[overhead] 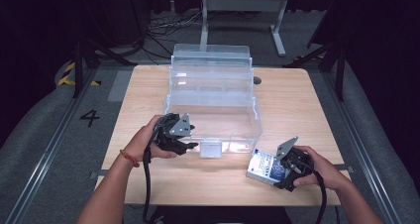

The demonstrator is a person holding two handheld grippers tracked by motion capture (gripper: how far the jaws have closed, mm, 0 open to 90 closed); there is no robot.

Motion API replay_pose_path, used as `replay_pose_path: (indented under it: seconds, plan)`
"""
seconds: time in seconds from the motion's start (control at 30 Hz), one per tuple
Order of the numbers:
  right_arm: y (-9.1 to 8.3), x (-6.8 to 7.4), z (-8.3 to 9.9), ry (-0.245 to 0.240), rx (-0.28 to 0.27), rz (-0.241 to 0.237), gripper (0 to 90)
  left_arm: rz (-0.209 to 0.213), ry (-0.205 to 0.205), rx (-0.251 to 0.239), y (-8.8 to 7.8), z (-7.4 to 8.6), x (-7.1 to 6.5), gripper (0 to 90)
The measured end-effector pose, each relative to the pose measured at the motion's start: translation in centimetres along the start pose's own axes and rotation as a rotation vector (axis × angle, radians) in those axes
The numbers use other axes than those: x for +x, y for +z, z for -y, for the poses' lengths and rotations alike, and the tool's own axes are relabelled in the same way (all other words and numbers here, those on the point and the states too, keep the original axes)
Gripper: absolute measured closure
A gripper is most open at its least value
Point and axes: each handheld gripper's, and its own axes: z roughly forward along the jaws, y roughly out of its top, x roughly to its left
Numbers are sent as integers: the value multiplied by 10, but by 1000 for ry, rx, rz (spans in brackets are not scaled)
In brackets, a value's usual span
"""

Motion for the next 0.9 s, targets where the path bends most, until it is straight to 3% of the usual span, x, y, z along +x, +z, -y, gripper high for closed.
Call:
replay_pose_path:
  seconds: [0.07,0.1,0.27,0.4,0.6,0.7,0.8,0.9]
  plan:
    - [-1,1,0,-12,-1,-2,44,-40,-15,0,-7,3,-5,363]
    - [-1,1,0,-12,-1,-2,44,-40,-15,0,-7,3,-5,348]
    - [-4,4,0,-37,-14,3,45,-99,-66,-65,-31,17,-26,282]
    - [-4,5,-1,-45,-5,-6,44,-91,-106,-63,-35,29,-38,261]
    - [0,10,-5,-25,28,5,41,-47,-173,9,-20,69,-57,250]
    - [4,13,-11,-39,73,29,40,-25,-234,51,-9,90,-58,226]
    - [5,15,-16,-42,78,25,40,-12,-308,63,3,106,-56,217]
    - [7,17,-21,-37,96,26,40,2,-356,52,10,116,-52,198]
